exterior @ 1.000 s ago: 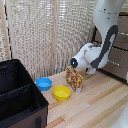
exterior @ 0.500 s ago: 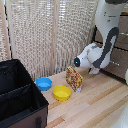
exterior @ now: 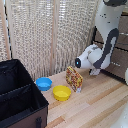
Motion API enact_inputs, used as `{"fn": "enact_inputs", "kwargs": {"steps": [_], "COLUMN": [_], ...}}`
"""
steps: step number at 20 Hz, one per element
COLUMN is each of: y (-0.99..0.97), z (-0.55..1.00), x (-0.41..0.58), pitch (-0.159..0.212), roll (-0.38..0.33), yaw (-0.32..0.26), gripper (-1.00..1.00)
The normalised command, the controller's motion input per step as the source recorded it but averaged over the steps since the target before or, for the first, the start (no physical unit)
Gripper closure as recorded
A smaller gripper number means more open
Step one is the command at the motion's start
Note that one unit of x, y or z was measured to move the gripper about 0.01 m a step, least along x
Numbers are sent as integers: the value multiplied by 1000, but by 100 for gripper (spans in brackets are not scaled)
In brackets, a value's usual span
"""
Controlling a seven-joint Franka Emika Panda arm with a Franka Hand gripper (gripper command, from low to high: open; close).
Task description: Move your gripper towards the bottom drawer handle. Grasp the handle gently with your gripper. Apply gentle outward force to slide the bottom drawer open.
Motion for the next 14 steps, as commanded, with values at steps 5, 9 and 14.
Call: {"fn": "enact_inputs", "kwargs": {"steps": [5,9,14], "y": [410,782,899], "z": [3,4,-56], "x": [0,0,54], "pitch": [6,24,6], "roll": [2,38,13], "yaw": [-4,-9,-49], "gripper": [100,100,100]}}
